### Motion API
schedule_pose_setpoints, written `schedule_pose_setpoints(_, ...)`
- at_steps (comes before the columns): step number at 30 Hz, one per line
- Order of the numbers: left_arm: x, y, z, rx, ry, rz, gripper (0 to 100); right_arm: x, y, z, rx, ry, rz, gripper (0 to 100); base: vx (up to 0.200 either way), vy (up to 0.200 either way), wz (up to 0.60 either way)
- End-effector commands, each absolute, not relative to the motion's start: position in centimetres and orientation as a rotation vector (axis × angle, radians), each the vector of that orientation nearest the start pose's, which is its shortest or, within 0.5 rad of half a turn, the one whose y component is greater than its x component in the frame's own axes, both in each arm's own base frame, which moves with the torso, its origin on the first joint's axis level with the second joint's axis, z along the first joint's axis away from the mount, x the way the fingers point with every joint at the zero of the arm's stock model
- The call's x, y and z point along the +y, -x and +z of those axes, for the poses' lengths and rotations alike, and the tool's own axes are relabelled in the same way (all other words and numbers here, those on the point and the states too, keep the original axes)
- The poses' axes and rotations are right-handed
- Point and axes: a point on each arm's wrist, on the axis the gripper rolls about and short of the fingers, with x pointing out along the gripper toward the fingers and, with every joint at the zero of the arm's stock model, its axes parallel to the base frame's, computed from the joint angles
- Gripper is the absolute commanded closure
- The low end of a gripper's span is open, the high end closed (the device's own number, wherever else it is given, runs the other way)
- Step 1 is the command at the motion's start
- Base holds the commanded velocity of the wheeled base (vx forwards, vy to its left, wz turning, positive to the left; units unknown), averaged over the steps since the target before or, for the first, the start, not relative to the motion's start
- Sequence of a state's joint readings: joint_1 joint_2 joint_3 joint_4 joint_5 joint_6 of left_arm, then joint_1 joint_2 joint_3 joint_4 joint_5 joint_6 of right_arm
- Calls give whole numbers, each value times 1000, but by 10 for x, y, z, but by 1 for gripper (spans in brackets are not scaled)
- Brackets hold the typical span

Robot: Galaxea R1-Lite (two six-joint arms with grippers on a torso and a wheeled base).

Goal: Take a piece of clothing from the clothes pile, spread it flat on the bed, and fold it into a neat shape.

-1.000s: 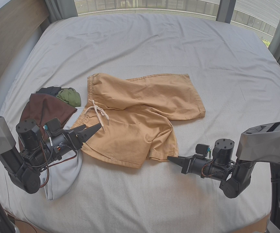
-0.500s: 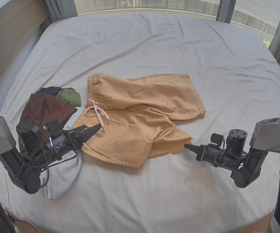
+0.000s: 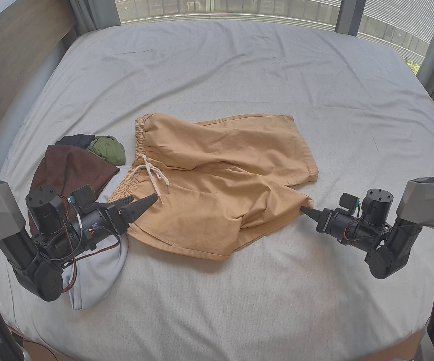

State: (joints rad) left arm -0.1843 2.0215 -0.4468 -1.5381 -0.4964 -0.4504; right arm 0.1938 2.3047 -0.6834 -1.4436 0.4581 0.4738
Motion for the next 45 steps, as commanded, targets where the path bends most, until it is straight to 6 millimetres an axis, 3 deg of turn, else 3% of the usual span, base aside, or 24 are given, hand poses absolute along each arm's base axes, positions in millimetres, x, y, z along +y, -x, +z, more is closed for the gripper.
schedule_pose_setpoints(1, -67, -298, 90, 196, 440, -661, 0, 81, -358, 25, 331, -479, 596, 100, 0, 0, 0)
schedule_pose_setpoints(5, -66, -298, 89, 198, 439, -658, 0, 82, -359, 24, 333, -479, 600, 100, 0, 0, 0)
schedule_pose_setpoints(6, -66, -298, 89, 198, 439, -658, 0, 83, -359, 26, 329, -478, 603, 0, 0, 0, 0)
schedule_pose_setpoints(12, -67, -298, 89, 197, 439, -659, 0, 88, -353, 22, 353, -478, 614, 0, 0, 0, 0)
schedule_pose_setpoints(22, -67, -298, 89, 197, 439, -659, 0, 125, -332, 12, 432, -469, 713, 0, 0, 0, 0)
schedule_pose_setpoints(26, -67, -298, 90, 196, 439, -660, 0, 129, -332, 11, 436, -468, 722, 0, 0, 0, 0)
schedule_pose_setpoints(32, -67, -298, 92, 188, 437, -661, 0, 147, -337, -10, 429, -465, 766, 0, 0, 0, 0)
schedule_pose_setpoints(45, -66, -297, 94, 180, 436, -662, 0, 168, -343, -20, 422, -502, 771, 0, 0, 0, 0)
